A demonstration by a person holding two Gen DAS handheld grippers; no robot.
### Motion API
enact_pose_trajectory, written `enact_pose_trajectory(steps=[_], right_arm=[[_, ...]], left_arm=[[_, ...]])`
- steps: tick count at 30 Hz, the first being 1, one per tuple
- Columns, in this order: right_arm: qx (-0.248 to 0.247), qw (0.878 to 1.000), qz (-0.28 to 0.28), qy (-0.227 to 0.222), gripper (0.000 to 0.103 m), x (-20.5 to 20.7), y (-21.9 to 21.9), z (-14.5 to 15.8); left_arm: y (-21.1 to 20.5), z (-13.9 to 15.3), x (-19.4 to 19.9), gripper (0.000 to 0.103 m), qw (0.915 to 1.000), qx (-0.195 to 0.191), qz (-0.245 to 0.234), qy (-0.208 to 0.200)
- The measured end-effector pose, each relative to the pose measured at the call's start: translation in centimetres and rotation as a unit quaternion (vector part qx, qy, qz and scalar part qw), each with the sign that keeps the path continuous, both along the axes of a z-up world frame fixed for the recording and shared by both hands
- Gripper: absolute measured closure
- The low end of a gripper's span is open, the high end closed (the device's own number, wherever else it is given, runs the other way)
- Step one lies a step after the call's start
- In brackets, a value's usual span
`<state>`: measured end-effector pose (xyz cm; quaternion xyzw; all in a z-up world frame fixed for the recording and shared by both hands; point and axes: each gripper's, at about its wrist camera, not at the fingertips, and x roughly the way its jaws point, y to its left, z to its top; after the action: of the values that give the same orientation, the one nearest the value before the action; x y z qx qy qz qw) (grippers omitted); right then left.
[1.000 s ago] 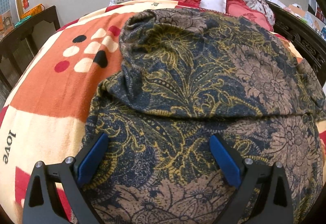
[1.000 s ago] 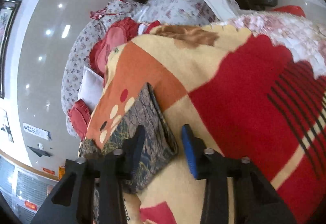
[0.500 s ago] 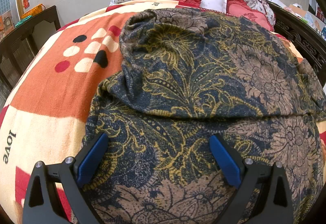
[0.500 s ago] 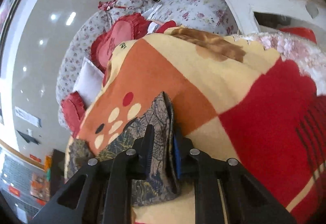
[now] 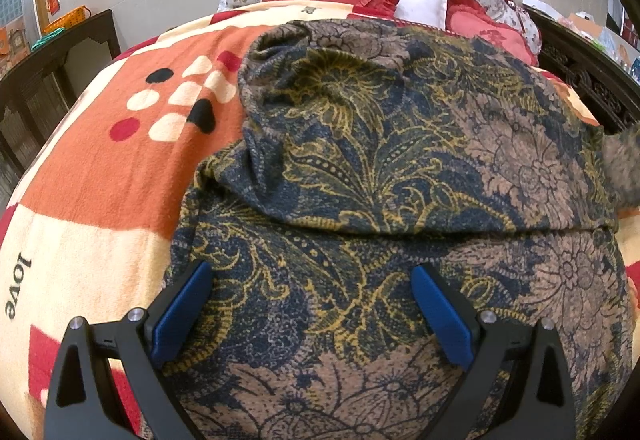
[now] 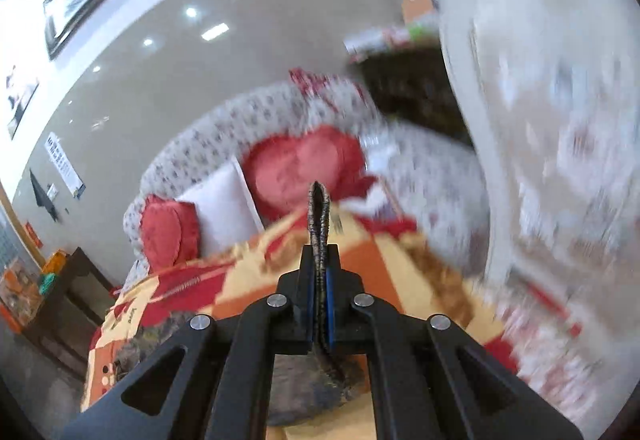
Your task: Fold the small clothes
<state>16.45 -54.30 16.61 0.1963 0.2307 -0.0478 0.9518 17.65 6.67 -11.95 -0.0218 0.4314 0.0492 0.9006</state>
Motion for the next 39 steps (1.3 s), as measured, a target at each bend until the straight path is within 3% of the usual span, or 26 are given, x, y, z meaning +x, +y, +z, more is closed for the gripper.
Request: enact_pose_trajectory(steps=[5,8,14,20,23,26,31,35,37,39], right_arm=[[-0.015,0.999,0.024,-0.027,0.097,-1.7,2.1,4.9],[-0.020,0.997,0.073,-0.031,0.097,-2.3,6.3,6.5],[-0.010,0.982,0.187,-0.028,0.097,-2.0,17.0,5.5],[0.031,0.962,0.269,0.022,0.097,1.2,27.0,-1.6],[0.053,0.957,0.278,0.063,0.097,3.9,31.0,-7.2],[0.083,0.951,0.271,0.125,0.097,6.5,34.8,-14.8],[0.130,0.935,0.274,0.182,0.095,6.8,38.5,-23.9],[0.115,0.930,0.287,0.201,0.084,5.6,39.4,-26.4],[0.073,0.930,0.311,0.183,0.081,3.8,39.4,-25.6],[0.009,0.930,0.325,0.172,0.077,2.0,39.3,-24.7]], left_arm=[[0.2,0.0,-0.1,0.001,1.0000,-0.004,0.002,-0.001],[0.6,0.2,-0.3,0.001,0.9999,-0.011,0.005,-0.007],[1.9,0.5,-0.9,0.001,0.9984,-0.051,0.014,-0.019],[2.1,0.7,-1.2,0.001,0.9974,-0.067,0.007,-0.025],[2.3,0.8,-1.1,0.001,0.9972,-0.071,0.008,-0.025],[2.3,1.0,-1.3,0.001,0.9966,-0.077,0.003,-0.030],[2.5,1.7,-1.8,0.001,0.9952,-0.083,0.001,-0.051],[1.9,4.0,-2.0,0.001,0.9906,-0.101,-0.028,-0.087],[1.0,5.1,-1.4,0.001,0.9876,-0.112,-0.054,-0.096],[-0.6,5.1,0.6,0.001,0.9835,-0.129,-0.101,-0.077]])
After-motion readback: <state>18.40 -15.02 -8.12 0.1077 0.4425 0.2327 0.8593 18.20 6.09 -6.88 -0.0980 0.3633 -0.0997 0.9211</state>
